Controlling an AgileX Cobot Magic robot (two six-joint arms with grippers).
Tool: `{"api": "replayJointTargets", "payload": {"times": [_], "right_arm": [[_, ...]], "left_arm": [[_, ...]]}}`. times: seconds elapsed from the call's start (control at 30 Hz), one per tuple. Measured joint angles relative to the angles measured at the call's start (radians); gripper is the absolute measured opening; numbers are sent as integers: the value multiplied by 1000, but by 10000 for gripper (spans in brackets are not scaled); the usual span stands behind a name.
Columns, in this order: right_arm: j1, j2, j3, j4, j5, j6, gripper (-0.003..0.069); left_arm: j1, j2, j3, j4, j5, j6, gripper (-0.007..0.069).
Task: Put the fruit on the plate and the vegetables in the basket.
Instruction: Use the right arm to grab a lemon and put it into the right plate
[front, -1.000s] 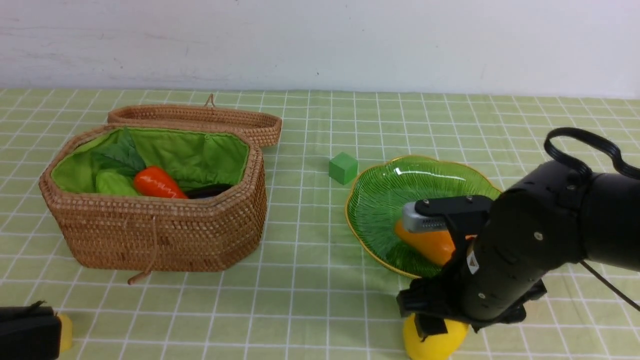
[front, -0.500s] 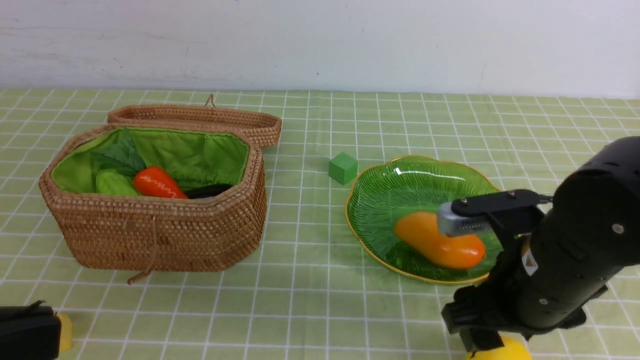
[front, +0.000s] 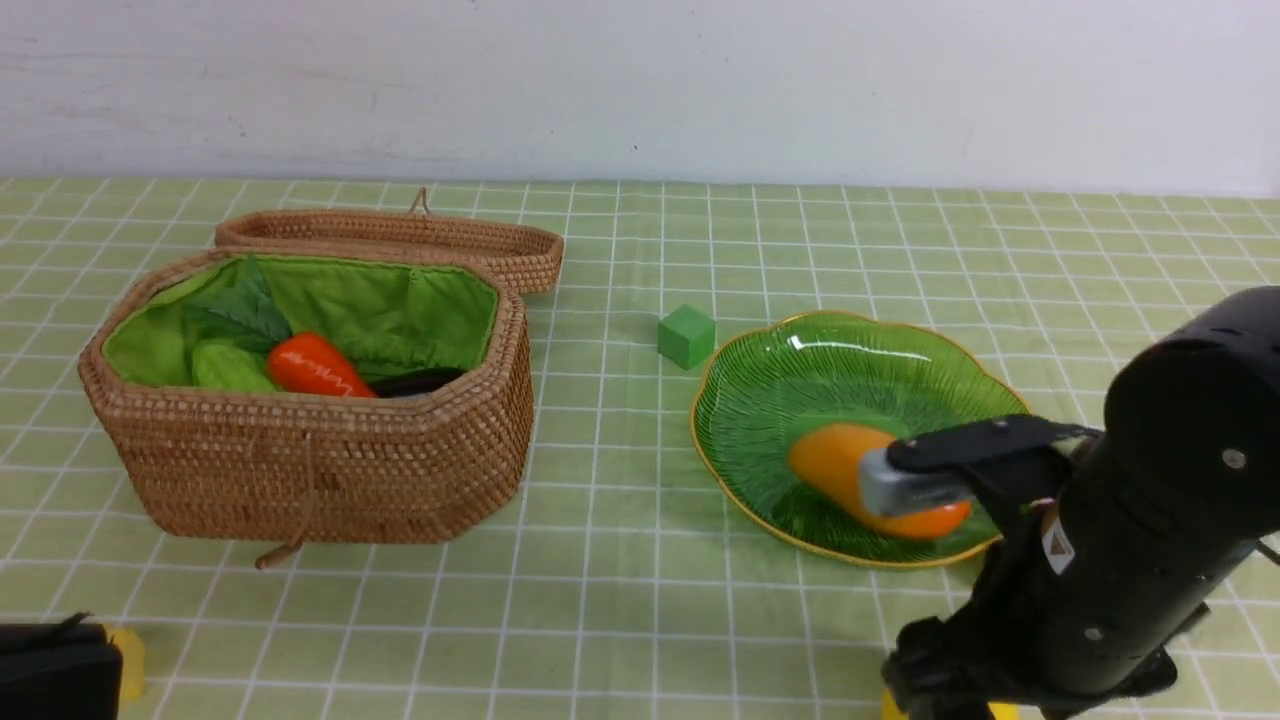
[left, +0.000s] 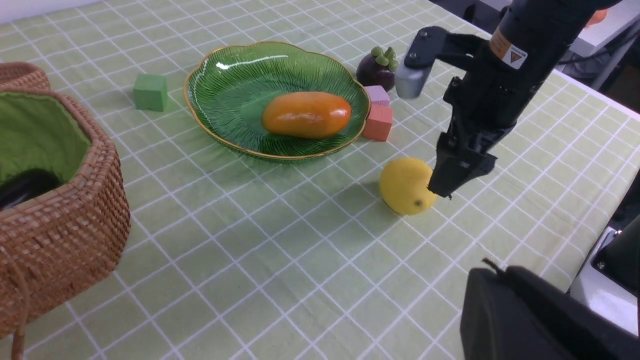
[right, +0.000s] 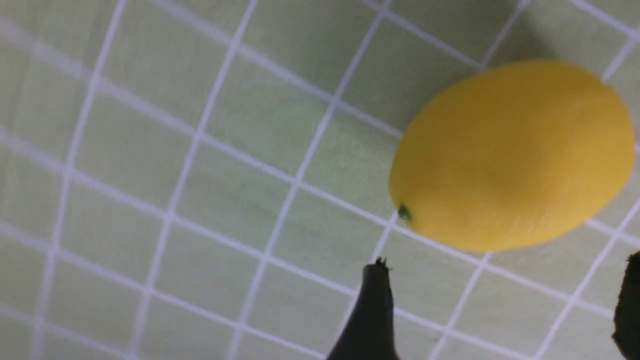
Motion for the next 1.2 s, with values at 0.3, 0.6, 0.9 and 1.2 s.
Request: {"api": "replayJointTargets", "payload": {"times": [0.3, 0.6, 0.9, 1.2], "right_arm": [[-1, 122, 0, -192, -74, 477, 601], [-1, 216, 0, -47, -248, 396, 593], [-1, 216, -24, -42, -168, 343, 593], [8, 135, -144, 23, -66, 282, 593]], "left_arm": [[0, 0, 0, 0, 5, 0, 5], [0, 0, 0, 0, 8, 0, 5], [0, 0, 0, 0, 11, 0, 5], [0, 0, 0, 0, 13, 0, 5]]}}
